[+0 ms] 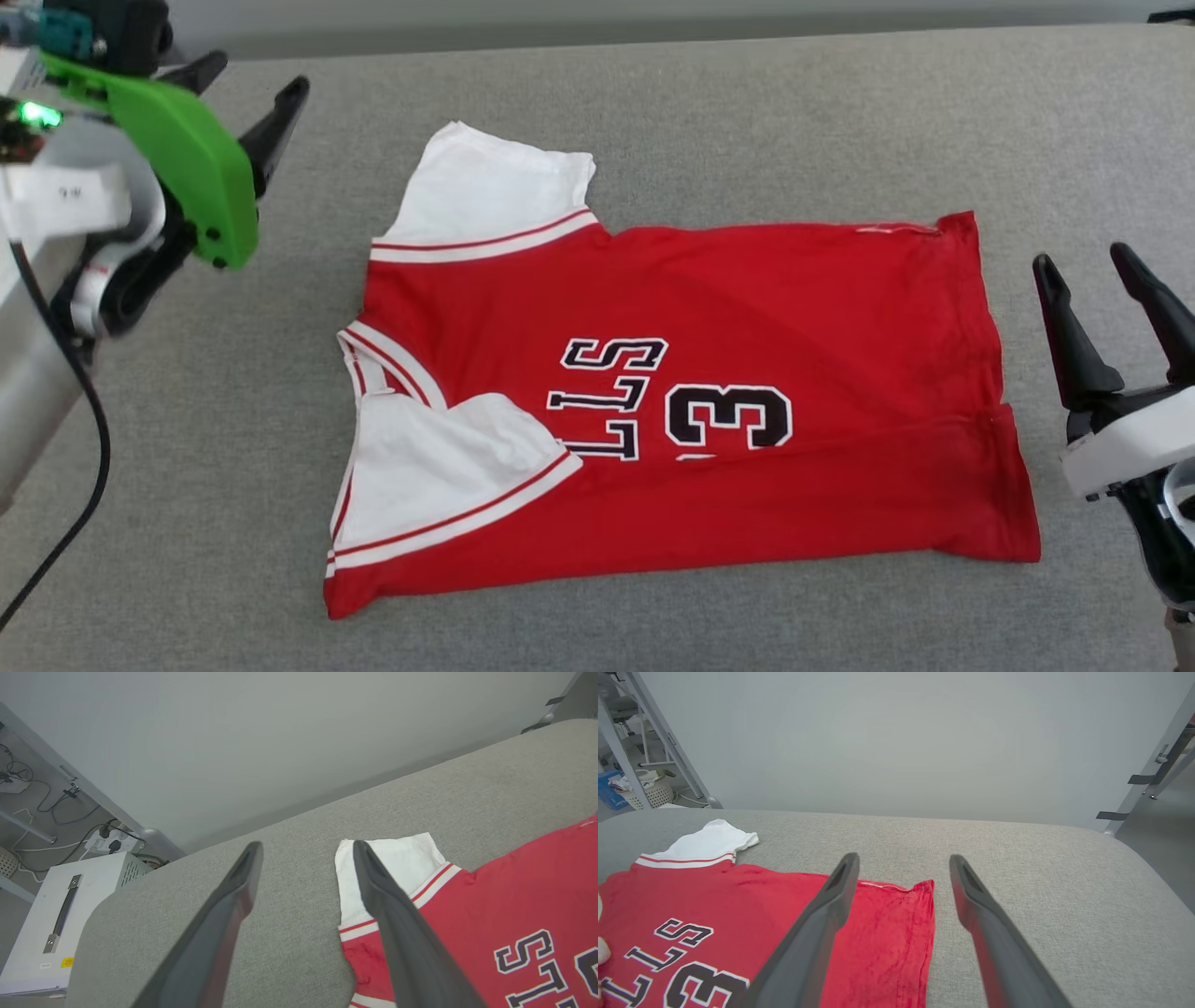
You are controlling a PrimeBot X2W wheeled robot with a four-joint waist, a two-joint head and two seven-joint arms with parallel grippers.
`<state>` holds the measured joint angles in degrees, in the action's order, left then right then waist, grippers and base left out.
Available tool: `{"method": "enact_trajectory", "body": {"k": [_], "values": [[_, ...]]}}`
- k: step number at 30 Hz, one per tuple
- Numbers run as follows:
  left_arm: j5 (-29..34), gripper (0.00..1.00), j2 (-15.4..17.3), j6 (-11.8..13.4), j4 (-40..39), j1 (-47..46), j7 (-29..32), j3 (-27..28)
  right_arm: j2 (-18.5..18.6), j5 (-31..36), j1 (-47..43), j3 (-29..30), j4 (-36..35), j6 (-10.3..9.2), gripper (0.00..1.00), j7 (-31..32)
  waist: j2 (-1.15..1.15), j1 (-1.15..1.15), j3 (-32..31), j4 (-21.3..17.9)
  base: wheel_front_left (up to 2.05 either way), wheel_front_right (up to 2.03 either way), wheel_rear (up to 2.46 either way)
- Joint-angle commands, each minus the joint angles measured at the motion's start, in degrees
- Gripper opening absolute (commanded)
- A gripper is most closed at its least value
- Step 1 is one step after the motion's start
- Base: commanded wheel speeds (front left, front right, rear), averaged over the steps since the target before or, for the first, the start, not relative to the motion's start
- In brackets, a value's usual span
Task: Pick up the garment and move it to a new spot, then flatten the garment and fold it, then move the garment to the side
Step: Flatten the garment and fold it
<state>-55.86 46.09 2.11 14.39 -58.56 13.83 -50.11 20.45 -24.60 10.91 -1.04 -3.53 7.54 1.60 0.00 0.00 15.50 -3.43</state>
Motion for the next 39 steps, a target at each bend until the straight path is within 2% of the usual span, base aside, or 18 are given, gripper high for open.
{"method": "enact_trajectory", "body": {"k": [1, 5, 10, 15, 23, 27, 28, 29, 34, 39], "values": [[-0.1, 1.0, -1.5, -0.9, 1.6, -2.9, 1.2, 0.1, -0.9, 0.9, 1.1, 0.2, -1.3, -0.05, 1.0, -0.6, 0.0, 0.0, 4.3, -2.6, 0.0, 0.0, 0.0], [-2.1, 1.0, -5.3, -3.4, 7.8, -10.2, 7.9, 0.0, -2.8, 2.0, 2.3, -0.1, -4.6, -0.05, 1.0, -1.7, 0.0, 0.0, 8.7, -4.5, 0.0, 0.0, 0.0], [-3.9, 1.0, -8.9, -5.9, 14.5, -18.4, 20.4, -2.4, -4.0, 3.0, 4.2, 0.2, -5.5, -0.05, 1.0, -4.1, 0.0, 0.0, 14.3, -6.5, 0.0, 0.0, 0.0], [-4.7, 1.0, -10.1, -7.6, 19.7, -23.4, 29.9, -4.8, -4.0, 2.5, 6.7, -1.0, -4.2, -0.05, 1.0, -5.8, 0.0, 0.0, 18.7, -8.7, 0.0, 0.0, 0.0], [-3.7, 1.0, -10.6, -8.8, 26.4, -25.2, 33.5, -7.6, -3.5, 1.5, 9.6, -2.7, -1.4, -0.05, 1.0, -7.6, 0.0, 0.0, 21.9, -11.1, 0.0, 0.0, 0.0], [-4.4, 1.0, -10.7, -9.3, 27.2, -24.1, 35.2, -9.3, -2.9, 1.0, 9.9, -2.7, -0.2, -0.05, 1.0, -8.3, 0.0, 0.0, 22.1, -11.2, 0.0, 0.0, 0.0], [-4.5, 0.63, -10.7, -9.4, 27.2, -23.8, 35.5, -9.8, -2.8, 0.9, 9.9, -2.6, 0.1, -0.05, 1.0, -8.4, 0.0, 0.0, 22.0, -11.1, 0.0, 0.0, 0.0], [-4.8, 0.0, -10.6, -9.5, 27.1, -23.5, 35.7, -10.1, -2.6, 0.7, 10.0, -2.5, 0.4, -0.05, 1.0, -8.6, 0.0, 0.0, 21.9, -11.0, 0.0, 0.0, 0.0], [-5.5, 0.0, -10.1, -9.6, 26.3, -22.6, 33.7, -10.9, -1.2, 0.4, 11.3, -1.9, 1.0, -0.05, 1.0, -8.8, 0.0, 0.0, 20.4, -10.0, 0.0, 0.0, 0.0], [-5.8, 0.0, -9.8, -9.6, 23.4, -22.2, 27.5, -11.3, 3.0, 0.0, 14.7, -1.6, 0.6, -0.05, 1.0, -5.7, 0.0, 0.0, 17.1, -7.7, 0.0, 0.0, 0.0]]}}
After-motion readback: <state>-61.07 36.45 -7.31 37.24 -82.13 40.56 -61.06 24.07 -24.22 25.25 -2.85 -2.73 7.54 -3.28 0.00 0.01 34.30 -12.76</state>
